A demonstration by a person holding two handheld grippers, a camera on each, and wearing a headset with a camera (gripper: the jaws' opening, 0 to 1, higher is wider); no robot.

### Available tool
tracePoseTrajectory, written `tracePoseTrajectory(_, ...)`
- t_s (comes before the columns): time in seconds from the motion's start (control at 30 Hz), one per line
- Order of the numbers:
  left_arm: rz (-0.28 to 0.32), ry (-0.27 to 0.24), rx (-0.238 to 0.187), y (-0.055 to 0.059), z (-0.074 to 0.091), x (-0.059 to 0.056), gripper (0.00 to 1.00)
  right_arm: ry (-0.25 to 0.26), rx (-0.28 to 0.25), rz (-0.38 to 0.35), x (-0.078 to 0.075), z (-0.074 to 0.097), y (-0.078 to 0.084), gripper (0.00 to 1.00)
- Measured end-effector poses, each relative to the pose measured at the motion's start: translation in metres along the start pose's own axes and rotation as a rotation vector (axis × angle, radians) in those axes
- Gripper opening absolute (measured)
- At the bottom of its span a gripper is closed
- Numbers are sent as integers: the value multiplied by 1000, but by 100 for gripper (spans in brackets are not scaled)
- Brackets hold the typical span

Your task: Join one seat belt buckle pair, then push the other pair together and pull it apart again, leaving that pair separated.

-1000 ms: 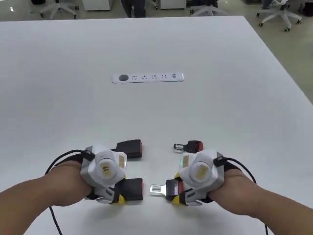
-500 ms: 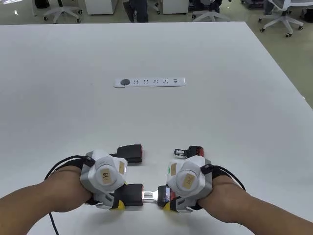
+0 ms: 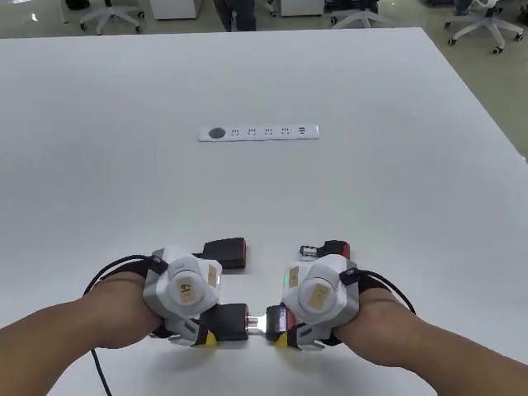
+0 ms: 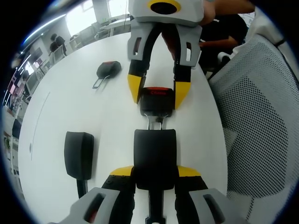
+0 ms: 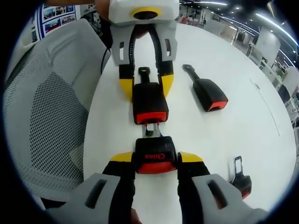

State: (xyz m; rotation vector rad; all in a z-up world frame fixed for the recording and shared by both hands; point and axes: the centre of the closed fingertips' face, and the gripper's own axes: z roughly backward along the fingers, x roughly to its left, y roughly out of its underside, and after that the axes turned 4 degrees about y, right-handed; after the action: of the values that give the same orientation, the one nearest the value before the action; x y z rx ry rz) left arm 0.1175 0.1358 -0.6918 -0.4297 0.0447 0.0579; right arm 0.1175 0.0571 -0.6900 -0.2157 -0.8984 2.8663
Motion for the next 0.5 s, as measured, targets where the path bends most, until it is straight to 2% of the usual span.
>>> tracePoseTrajectory(0.23, 1, 3, -8, -3, 1, -1, 33, -13, -16, -6, -1, -2, 0, 33)
tracePoseTrajectory(0.5, 11, 2, -29, -5, 2, -2, 32, 0, 0, -3, 1, -4, -3, 33)
